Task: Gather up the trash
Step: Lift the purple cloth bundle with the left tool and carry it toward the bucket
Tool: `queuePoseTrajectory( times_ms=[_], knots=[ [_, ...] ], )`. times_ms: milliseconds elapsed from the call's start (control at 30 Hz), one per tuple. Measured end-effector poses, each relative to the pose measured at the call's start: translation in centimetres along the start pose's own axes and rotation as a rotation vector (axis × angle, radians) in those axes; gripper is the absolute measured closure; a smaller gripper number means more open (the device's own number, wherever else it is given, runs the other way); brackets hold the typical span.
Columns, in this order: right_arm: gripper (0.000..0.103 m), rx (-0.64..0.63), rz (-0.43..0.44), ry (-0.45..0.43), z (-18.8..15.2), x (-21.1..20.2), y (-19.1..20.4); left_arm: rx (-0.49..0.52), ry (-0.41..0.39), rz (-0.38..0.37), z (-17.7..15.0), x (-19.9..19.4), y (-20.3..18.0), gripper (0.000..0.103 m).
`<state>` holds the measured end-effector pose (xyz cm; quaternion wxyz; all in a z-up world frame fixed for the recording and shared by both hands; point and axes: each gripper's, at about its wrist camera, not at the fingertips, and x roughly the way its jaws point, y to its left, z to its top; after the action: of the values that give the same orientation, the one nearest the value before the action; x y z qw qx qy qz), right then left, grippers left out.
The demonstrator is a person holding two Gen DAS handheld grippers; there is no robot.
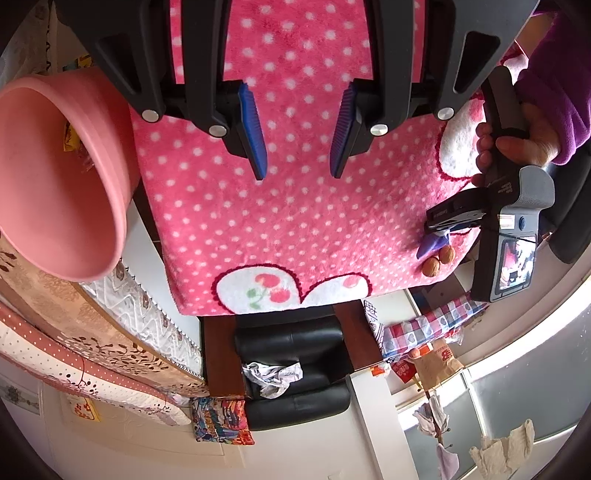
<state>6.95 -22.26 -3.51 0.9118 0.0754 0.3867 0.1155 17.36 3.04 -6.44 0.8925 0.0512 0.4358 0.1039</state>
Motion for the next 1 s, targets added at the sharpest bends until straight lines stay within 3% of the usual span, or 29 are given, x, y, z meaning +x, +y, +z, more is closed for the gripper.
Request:
queuePoseTrajectory(
  times_ms=[233,600,1000],
  knots=[
    [0.069,0.0,-0.001,-0.002,0.1,0.0,0.1,-0.011,-0.034,-0.01,-0.2,-0.9,0.1,0.078],
    [0.068,0.006,-0.014,-0.026,-0.1,-1.1,-0.2,0.007,-0.112,-0.062,-0.7,-5.2,-1.8,0.078],
    [0.068,0.002,-0.031,-0.081,-0.1,-2.8,-0.4,0.05,-0.26,-0.085,-1.0,-10.8,-4.6,0.078]
  ],
)
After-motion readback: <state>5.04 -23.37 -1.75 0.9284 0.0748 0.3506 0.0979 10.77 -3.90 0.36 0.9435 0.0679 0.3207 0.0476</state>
